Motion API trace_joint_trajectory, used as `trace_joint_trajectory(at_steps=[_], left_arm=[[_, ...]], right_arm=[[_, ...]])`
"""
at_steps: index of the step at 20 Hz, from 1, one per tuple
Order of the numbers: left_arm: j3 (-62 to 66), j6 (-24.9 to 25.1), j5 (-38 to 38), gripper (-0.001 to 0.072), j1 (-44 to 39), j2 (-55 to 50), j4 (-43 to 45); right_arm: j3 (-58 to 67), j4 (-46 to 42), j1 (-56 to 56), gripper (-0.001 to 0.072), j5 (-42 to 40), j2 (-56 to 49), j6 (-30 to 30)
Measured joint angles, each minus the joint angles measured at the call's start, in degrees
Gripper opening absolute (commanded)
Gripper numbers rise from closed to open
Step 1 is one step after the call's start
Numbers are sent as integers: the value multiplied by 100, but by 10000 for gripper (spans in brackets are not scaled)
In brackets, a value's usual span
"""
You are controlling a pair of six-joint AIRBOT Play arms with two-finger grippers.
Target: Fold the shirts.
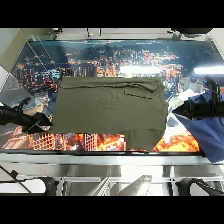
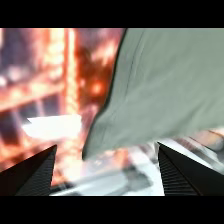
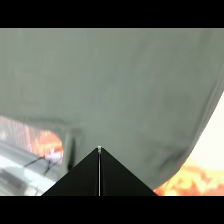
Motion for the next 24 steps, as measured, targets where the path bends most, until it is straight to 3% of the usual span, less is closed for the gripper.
trace_joint_trajectory(at_steps=[1,3,4,5,6,10,12,19,24], left_arm=[[-151,127,59,631,-20,33,-122],[-341,417,260,387,-85,55,-385],[-400,549,358,310,-127,52,-483],[-442,669,455,191,-179,55,-549],[-470,761,527,18,-223,57,-588],[-516,1062,518,21,-315,70,-796],[-525,1134,509,20,-289,72,-837],[-531,1207,415,20,-153,72,-885],[-531,1220,413,20,-138,72,-898]], right_arm=[[-208,15,0,13,-17,232,-15],[-492,44,0,13,-39,560,-17],[-577,50,0,13,-15,664,-22],[-640,63,0,13,4,737,-33],[-697,63,0,13,74,798,-35],[-1108,13,-144,27,90,907,173],[-1460,-11,-293,481,-87,901,321],[-2208,-35,-426,498,-831,304,546],[-2291,70,92,498,-1296,-304,472]])
